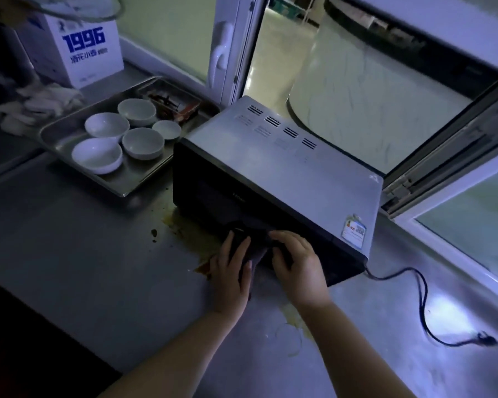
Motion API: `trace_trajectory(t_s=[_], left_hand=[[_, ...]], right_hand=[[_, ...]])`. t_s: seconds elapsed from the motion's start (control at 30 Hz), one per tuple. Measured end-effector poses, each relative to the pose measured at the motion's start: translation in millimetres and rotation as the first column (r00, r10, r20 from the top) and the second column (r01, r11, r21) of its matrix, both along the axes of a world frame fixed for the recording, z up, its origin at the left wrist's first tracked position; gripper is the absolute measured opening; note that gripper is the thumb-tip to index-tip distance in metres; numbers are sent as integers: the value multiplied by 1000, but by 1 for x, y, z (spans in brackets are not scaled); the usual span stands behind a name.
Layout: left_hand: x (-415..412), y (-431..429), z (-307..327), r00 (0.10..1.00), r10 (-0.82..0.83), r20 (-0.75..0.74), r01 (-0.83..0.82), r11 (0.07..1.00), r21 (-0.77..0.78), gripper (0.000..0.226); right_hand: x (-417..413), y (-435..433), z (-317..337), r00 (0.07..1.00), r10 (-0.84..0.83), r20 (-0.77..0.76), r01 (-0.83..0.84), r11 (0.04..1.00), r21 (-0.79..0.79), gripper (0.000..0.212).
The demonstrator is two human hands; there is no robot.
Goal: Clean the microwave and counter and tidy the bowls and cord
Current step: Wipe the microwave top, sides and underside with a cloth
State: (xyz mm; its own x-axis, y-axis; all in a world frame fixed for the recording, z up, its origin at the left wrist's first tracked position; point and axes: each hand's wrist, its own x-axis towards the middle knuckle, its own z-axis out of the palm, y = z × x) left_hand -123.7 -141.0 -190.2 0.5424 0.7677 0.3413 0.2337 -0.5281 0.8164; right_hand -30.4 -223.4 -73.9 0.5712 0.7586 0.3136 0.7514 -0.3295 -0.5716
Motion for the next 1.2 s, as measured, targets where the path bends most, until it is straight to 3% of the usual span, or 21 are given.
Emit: trace_trajectory(t_s=[0.1,0.2,0.3,0.47,0.57,0.63,0.73,0.87,0.97,1.03,1.13,1.2], left_hand=[[-24,-4,3,989,-142,-42,143,989,42,42],[-42,-6,14,960,-271,-66,275,959,60,43],[-49,-7,19,921,-389,-13,389,920,40,48],[-55,-7,21,877,-475,65,472,831,-294,76],[-55,-6,28,825,-562,51,520,722,-456,97],[-46,-2,24,792,-611,13,552,706,-445,105],[-29,3,15,708,-704,-55,602,643,-473,94],[-13,-7,14,593,-801,-78,619,516,-592,54],[-5,-20,23,534,-823,-194,643,544,-540,38],[1,-33,26,514,-793,-327,672,609,-422,30],[13,-58,29,500,-723,-476,720,653,-236,27],[25,-76,29,504,-686,-525,762,639,-103,23]], right_hand=[[-16,-7,-8,931,-157,-329,121,985,-127,30],[-29,-13,-12,722,-228,-653,130,972,-196,36],[-39,-20,-19,596,-255,-762,214,964,-155,32],[-43,-37,-21,535,-291,-794,345,932,-109,33],[-43,-53,-22,668,-318,-673,288,944,-159,32],[-42,-65,-24,752,-298,-588,246,954,-169,30],[-39,-87,-28,789,-222,-573,196,975,-107,36],[-36,-115,-29,788,-214,-577,233,972,-42,32],[-29,-145,-31,795,-280,-538,274,957,-93,40],[-26,-165,-33,787,-307,-536,272,951,-145,37],[-26,-183,-47,772,-374,-514,262,924,-279,47],[-25,-187,-60,784,-438,-440,320,892,-319,33]])
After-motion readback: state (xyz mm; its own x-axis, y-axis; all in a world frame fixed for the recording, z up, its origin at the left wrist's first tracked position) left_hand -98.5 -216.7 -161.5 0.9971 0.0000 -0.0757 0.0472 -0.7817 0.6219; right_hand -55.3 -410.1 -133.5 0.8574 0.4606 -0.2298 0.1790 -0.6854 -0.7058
